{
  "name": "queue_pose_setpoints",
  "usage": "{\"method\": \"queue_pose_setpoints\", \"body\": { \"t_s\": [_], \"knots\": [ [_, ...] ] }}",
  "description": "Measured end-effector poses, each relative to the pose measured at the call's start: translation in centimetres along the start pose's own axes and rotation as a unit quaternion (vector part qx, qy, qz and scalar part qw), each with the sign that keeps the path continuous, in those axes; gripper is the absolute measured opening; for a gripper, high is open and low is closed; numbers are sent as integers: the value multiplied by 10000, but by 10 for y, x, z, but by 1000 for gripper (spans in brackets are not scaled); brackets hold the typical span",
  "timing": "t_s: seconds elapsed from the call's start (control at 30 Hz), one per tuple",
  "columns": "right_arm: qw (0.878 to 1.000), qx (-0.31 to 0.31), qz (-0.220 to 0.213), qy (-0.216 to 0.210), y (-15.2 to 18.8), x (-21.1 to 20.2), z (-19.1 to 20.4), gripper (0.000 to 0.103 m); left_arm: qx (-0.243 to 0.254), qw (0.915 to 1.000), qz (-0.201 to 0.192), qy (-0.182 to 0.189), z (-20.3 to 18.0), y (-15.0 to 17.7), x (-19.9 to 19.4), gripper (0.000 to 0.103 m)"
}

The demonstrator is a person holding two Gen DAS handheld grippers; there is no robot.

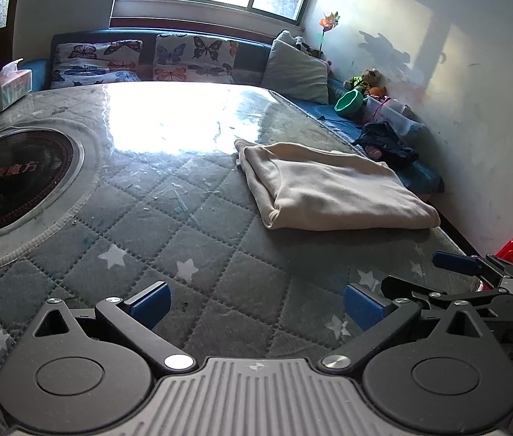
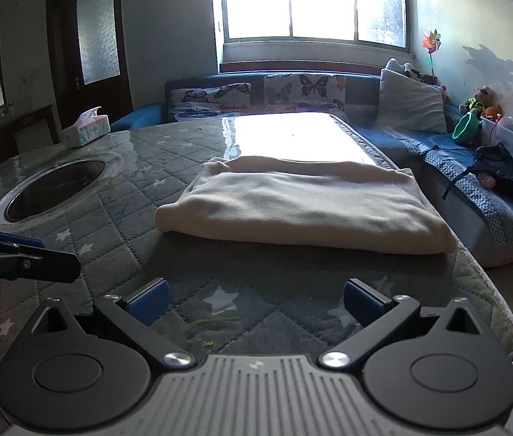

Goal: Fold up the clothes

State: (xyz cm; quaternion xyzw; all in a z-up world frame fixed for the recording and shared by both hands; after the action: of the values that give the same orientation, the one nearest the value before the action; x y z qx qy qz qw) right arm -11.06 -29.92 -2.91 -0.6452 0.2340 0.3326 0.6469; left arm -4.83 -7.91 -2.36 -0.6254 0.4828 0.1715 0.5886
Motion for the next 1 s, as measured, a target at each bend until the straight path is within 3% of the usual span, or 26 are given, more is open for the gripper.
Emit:
{"method": "queue_pose_setpoints", "body": {
  "t_s": [1.0],
  "knots": [
    [9996,-209,90,-145,-5,0,8,103,176,9994,284,-117,-5,-10,15,103]
  ]
}}
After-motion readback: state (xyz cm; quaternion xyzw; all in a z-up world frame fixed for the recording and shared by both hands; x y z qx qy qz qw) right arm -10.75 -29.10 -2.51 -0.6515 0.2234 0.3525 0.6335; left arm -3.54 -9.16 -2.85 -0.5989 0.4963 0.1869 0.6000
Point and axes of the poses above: each gripper's, at about its wrist camera, not at the fingertips, and x roughly the way its jaws point, z to its left, y to its underside, the point moved 4 cm from there along x, roughly the way its jaws point, and after that the axes turned 12 degrees about z, right-handed, at the moved point
